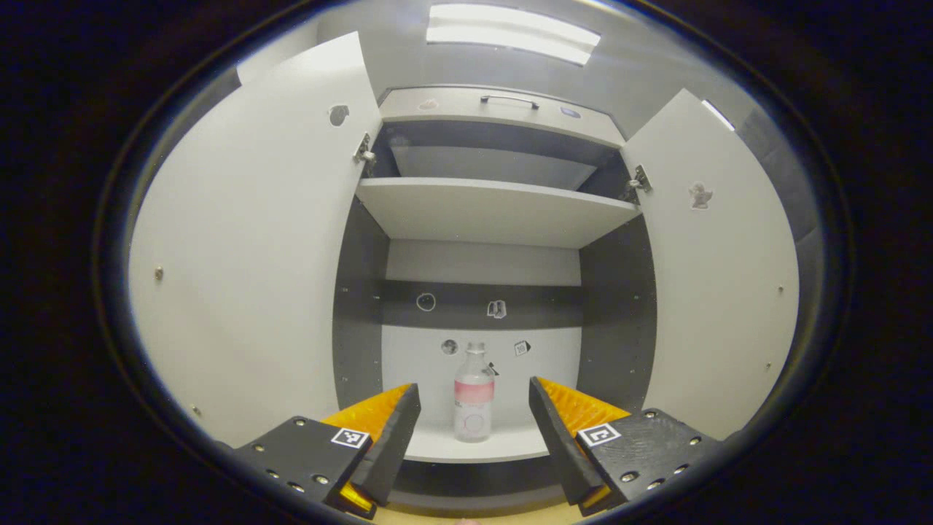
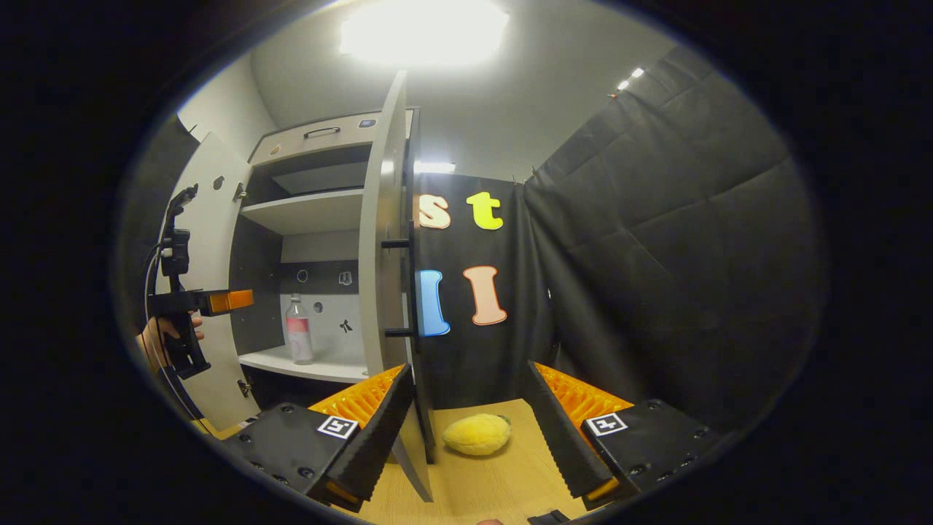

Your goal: Grasp the bottle in the cabinet with the left hand and place it on the coaster, then close the right door with the right hand and the left door with the left hand.

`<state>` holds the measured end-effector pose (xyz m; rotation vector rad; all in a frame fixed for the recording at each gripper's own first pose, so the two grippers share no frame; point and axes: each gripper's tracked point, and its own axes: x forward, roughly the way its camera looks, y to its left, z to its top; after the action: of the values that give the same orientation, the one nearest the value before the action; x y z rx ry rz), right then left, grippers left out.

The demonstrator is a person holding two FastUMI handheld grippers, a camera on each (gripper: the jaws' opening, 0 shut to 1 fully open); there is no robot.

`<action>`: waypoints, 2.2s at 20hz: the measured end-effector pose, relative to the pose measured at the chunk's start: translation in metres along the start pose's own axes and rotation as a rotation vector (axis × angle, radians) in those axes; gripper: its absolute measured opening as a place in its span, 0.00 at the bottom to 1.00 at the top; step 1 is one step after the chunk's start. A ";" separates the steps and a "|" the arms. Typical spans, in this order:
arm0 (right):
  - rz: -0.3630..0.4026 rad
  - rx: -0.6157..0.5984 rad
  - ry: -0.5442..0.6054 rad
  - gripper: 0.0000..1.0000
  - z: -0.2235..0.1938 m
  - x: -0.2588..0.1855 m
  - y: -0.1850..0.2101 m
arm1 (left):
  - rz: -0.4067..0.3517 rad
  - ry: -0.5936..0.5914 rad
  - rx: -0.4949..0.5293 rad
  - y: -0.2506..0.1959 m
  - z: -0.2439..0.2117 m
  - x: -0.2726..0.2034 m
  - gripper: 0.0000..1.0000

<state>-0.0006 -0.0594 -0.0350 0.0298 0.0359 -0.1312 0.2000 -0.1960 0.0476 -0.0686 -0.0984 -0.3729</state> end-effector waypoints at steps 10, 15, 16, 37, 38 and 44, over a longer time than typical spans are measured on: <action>-0.099 -0.037 0.023 0.98 -0.012 0.010 -0.006 | -0.053 0.087 -0.003 0.000 -0.060 0.097 0.88; -0.147 -0.044 0.033 0.98 -0.017 0.009 -0.008 | -0.067 0.148 -0.018 0.004 -0.091 0.131 0.88; -0.155 -0.044 0.038 0.98 -0.019 0.010 -0.008 | -0.063 0.155 -0.024 0.006 -0.094 0.136 0.88; -0.119 -0.049 0.064 0.92 -0.027 -0.004 0.003 | -0.081 0.148 0.003 0.003 -0.094 0.150 0.72; -0.109 -0.045 0.061 0.92 -0.026 -0.007 0.002 | -0.079 0.138 0.002 0.002 -0.088 0.141 0.72; -0.039 -0.010 0.055 0.92 -0.022 -0.020 -0.002 | -0.058 0.108 0.029 -0.005 -0.075 0.087 0.72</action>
<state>-0.0209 -0.0577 -0.0559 0.0222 0.0926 -0.1687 0.2848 -0.2385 -0.0176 -0.0166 0.0009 -0.4321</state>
